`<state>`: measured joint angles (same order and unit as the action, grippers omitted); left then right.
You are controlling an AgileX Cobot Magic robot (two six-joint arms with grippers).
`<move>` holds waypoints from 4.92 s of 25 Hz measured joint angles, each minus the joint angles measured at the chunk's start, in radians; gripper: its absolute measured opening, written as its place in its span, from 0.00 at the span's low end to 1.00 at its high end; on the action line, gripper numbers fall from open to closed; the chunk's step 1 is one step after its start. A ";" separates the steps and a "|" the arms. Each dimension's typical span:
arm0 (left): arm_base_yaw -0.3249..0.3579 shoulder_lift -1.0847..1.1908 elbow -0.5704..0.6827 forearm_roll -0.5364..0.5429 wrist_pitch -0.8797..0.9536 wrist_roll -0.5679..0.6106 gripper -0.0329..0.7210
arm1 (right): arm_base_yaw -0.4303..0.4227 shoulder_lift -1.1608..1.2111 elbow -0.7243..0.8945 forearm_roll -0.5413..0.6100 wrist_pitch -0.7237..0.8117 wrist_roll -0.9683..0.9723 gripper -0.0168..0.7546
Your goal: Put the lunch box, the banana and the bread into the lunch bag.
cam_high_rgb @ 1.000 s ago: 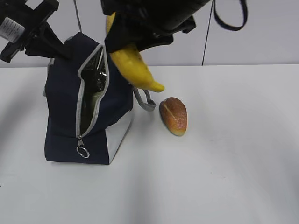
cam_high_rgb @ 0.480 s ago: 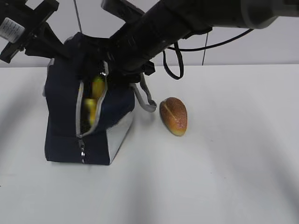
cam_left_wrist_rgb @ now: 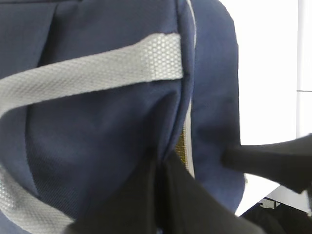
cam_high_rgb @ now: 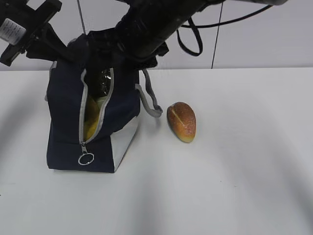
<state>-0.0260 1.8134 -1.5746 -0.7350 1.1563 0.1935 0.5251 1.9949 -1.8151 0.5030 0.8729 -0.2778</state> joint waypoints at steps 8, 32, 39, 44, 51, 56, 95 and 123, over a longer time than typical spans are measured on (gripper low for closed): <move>0.000 0.000 0.000 0.000 0.000 0.000 0.04 | 0.000 -0.005 -0.130 -0.470 0.263 0.120 0.78; 0.000 0.000 0.000 0.000 0.000 0.000 0.04 | -0.228 0.211 -0.143 -0.337 0.364 0.138 0.78; 0.000 0.000 0.000 0.000 0.000 0.000 0.04 | -0.230 0.299 -0.145 -0.292 0.334 0.138 0.78; 0.000 0.000 0.000 0.000 0.000 0.000 0.04 | -0.232 0.302 -0.145 -0.283 0.301 0.138 0.66; 0.000 0.000 0.000 0.000 -0.001 0.000 0.04 | -0.232 0.319 -0.147 -0.285 0.295 0.138 0.75; 0.000 0.000 0.000 0.000 -0.001 0.000 0.04 | -0.232 0.327 -0.147 -0.282 0.285 0.138 0.84; 0.000 0.000 0.000 0.000 -0.001 0.000 0.04 | -0.230 0.293 -0.265 -0.451 0.348 0.156 0.56; 0.000 0.000 0.000 -0.063 0.009 0.000 0.04 | -0.069 0.058 -0.268 -0.106 0.377 0.146 0.56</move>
<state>-0.0260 1.8134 -1.5746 -0.7985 1.1656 0.1935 0.4565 2.0531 -2.0827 0.3968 1.2496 -0.1313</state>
